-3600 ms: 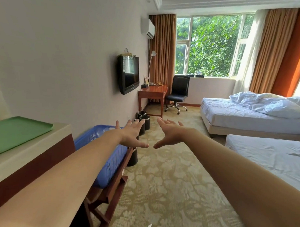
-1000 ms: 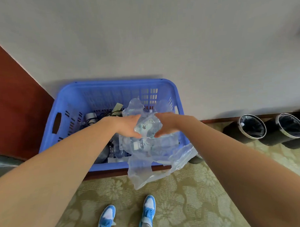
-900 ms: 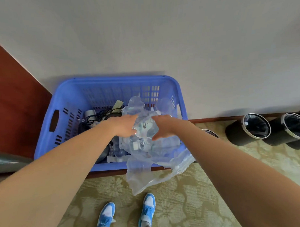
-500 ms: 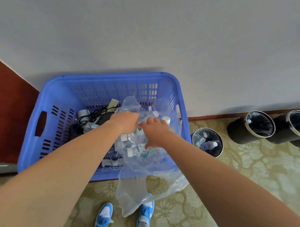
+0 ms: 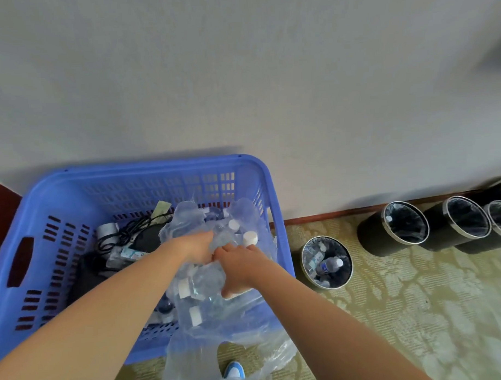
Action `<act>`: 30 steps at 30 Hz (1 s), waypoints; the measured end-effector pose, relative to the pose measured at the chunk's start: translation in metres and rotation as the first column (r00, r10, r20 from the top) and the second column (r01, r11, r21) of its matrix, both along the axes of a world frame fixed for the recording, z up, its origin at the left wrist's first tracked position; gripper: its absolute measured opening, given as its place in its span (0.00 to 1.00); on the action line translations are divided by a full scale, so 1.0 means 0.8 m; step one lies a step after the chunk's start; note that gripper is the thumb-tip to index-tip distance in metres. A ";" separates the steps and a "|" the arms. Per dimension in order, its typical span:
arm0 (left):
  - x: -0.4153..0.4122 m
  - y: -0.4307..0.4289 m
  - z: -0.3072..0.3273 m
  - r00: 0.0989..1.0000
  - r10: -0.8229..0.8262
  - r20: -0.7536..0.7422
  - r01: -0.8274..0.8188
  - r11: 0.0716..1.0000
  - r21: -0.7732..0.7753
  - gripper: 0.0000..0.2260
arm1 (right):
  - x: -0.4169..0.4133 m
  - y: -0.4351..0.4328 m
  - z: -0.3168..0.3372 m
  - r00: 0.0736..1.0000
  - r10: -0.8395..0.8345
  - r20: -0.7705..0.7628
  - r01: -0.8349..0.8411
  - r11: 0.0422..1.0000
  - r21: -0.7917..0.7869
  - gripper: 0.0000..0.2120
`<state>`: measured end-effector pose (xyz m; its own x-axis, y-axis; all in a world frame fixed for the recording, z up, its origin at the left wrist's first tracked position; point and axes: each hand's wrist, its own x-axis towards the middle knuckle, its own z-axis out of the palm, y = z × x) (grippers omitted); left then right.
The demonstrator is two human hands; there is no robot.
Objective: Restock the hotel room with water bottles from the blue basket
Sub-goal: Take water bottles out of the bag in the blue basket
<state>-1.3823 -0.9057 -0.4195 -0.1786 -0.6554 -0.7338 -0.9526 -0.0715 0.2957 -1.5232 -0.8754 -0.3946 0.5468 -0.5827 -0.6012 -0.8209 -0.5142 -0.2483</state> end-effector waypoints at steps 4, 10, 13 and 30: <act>-0.003 0.016 -0.009 0.998 0.060 -0.007 -0.061 0.984 -0.168 0.09 | -0.005 -0.002 0.006 1.000 -0.024 -0.014 0.025 0.996 0.082 0.36; 0.001 0.036 0.008 0.997 0.072 0.005 -0.068 0.957 -0.281 0.13 | -0.016 -0.005 0.027 0.999 -0.035 0.007 0.033 0.982 0.183 0.38; 0.020 0.036 0.045 0.984 0.153 -0.093 -0.173 0.945 -0.277 0.18 | -0.014 -0.007 0.053 0.983 -0.138 0.120 0.106 0.964 0.243 0.38; 0.247 0.117 0.364 0.626 0.314 -0.714 -0.779 0.303 -0.549 0.23 | 0.181 -0.047 0.327 0.507 -0.381 0.773 0.022 0.903 0.430 0.21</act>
<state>-1.1849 -0.8118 -0.1283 0.3665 -0.9149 0.1694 -0.5275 -0.0543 0.8478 -1.3784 -0.9126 -0.1330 0.7822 -0.6137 -0.1077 -0.2138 -0.1019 -0.9716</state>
